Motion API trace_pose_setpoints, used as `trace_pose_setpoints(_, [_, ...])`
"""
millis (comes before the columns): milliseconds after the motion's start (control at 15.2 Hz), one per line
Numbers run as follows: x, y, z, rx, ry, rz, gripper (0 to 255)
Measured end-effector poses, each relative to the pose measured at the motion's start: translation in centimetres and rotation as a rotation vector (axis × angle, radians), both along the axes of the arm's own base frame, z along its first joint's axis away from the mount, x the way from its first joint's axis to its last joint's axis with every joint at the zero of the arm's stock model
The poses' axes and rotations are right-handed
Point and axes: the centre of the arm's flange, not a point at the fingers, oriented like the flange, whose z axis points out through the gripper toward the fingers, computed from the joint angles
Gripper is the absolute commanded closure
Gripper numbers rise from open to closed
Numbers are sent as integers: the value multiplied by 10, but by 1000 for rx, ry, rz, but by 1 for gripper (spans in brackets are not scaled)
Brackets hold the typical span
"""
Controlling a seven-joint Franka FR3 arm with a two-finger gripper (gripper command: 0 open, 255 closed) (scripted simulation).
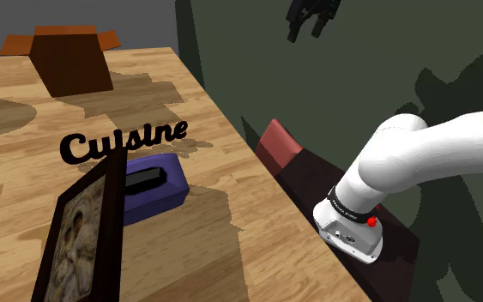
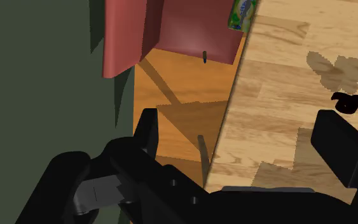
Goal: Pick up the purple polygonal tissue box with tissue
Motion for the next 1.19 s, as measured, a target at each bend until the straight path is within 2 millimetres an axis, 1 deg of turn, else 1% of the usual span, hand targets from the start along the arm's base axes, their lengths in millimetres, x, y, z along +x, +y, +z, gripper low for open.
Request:
trace_pose_setpoints(66, [0,0,0,0,0,0,0])
trace_pose_setpoints(198, [10,12,-5,-12,2,40,0])
trace_pose_setpoints(330, [23,32,-11,-30,4,100,0])
trace_pose_setpoints(462, [34,53,-18,-50,7,165,0])
trace_pose_setpoints(528, [42,67,-18,-60,7,197,0])
trace_pose_setpoints(594, [51,78,-24,-70,9,230,0])
trace_pose_setpoints(792, [64,111,-33,-101,12,330,0])
trace_pose_setpoints(858, [67,127,-40,-110,13,363,0])
trace_pose_setpoints(1056, [80,168,-53,-140,16,463,0])
trace_pose_setpoints(1188, [86,191,-64,-160,18,530,0])
